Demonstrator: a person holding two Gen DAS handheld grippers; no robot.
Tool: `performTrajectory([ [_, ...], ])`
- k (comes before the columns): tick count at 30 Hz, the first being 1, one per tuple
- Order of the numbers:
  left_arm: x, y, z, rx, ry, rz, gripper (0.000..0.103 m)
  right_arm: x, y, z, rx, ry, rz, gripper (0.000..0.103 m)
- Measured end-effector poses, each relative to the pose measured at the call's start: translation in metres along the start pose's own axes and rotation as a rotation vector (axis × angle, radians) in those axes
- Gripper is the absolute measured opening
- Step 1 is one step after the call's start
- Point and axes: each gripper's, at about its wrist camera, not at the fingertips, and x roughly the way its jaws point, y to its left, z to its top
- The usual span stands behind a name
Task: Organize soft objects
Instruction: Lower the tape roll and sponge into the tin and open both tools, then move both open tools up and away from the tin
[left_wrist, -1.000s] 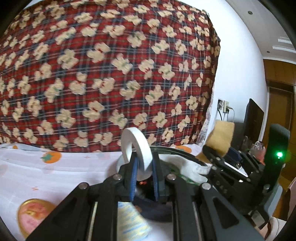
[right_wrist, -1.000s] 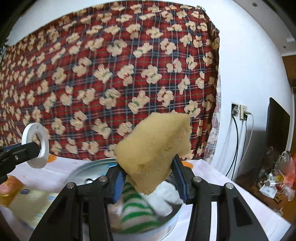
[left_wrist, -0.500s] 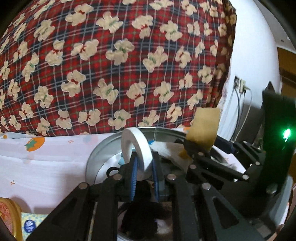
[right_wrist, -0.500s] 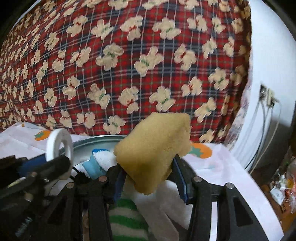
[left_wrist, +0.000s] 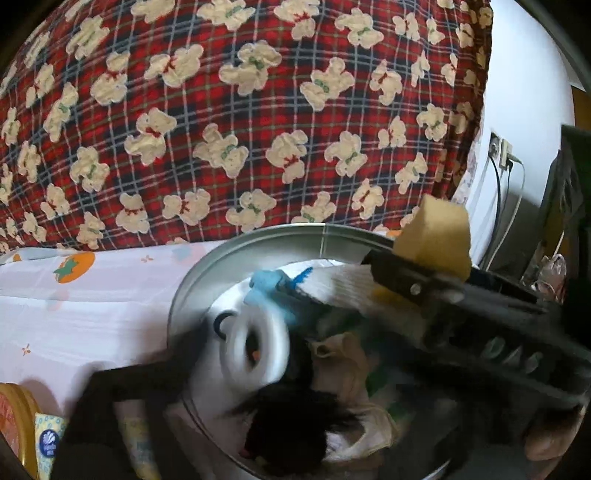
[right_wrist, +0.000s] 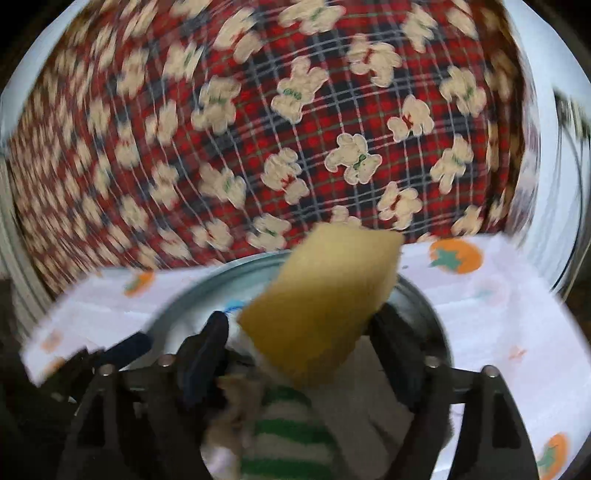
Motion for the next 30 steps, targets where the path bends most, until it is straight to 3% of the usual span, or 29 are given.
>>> performTrajectory([
  [2, -0.015, -0.006, 0.000, 0.039, -0.079, -0.014, 0.103, -0.009, -0.007, 0.000, 0.063, -0.040, 0.031, 0.081],
  [6, -0.031, -0.022, -0.007, 0.136, -0.155, 0.023, 0.103, -0.021, -0.019, -0.006, 0.154, -0.107, 0.028, 0.081],
  [18, -0.048, -0.010, -0.022, 0.120, -0.203, 0.081, 0.103, -0.054, -0.017, -0.023, 0.109, -0.260, -0.171, 0.081],
  [28, -0.065, -0.008, -0.032, 0.139, -0.252, 0.089, 0.103, -0.094, 0.018, -0.053, 0.055, -0.423, -0.329, 0.081],
  [30, -0.066, -0.007, -0.033, 0.138, -0.255, 0.091, 0.103, -0.103, 0.024, -0.057, 0.038, -0.465, -0.361, 0.087],
])
